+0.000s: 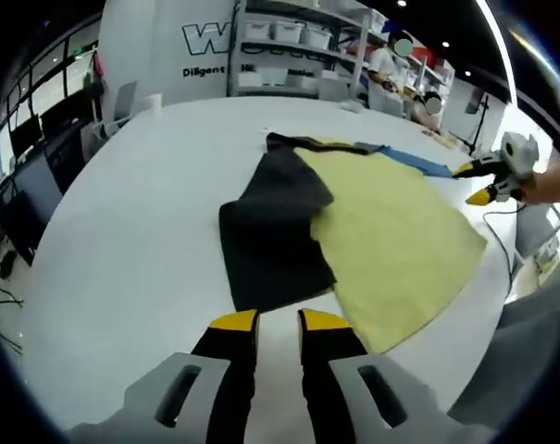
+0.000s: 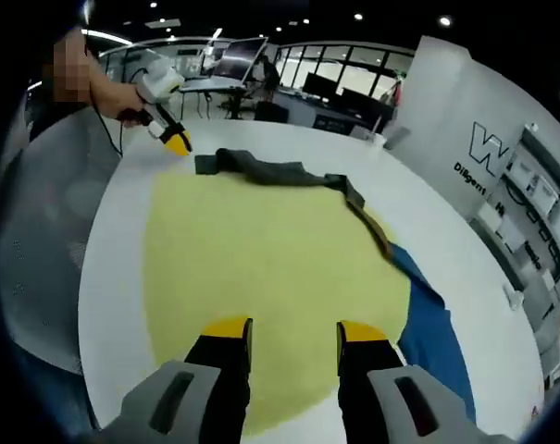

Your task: Fold the garment on the visible template until the final outline fits inside the template.

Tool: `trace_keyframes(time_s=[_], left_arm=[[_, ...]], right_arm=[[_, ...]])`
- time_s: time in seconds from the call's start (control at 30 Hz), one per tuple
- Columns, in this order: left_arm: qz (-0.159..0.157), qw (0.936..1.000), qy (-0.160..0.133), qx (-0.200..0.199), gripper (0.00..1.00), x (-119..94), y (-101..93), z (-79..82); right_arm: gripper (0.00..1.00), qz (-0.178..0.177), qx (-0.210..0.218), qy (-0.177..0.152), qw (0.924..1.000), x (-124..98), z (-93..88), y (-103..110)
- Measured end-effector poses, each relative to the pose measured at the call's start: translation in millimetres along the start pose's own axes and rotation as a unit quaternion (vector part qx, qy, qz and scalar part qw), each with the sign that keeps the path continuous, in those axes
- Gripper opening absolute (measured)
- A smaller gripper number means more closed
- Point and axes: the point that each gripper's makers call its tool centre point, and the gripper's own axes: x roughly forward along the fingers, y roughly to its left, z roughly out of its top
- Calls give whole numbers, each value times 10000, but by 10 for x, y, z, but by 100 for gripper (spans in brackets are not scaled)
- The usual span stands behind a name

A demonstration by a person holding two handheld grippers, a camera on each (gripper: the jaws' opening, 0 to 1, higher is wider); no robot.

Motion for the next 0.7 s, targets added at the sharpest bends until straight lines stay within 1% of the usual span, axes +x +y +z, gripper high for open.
trace_keyframes(time_s=[0.07,0.13,0.27,0.4,0.57,0.6,0.7], left_arm=[[112,9999,13,-91,16,7,89,15],[202,9996,-7,-219,16,19,164,42],[243,9991,16,-361,16,76,224,67],[228,9990,76,-368,16,140,188,83],[204,9990,245,-316,16,215,158,40],[277,9987,315,-276,16,219,169,18],[311,9988,319,-205,12,231,190,21]], right_arm=[[32,67,-90,53,9999,22,-1,105],[33,178,-68,-8,9998,33,30,224],[33,314,-153,42,9994,70,10,397],[34,385,-206,96,9990,100,-29,492],[35,453,-216,142,9986,107,-68,540],[35,457,-215,150,9986,108,-75,542],[35,485,-219,169,9984,110,-91,567]])
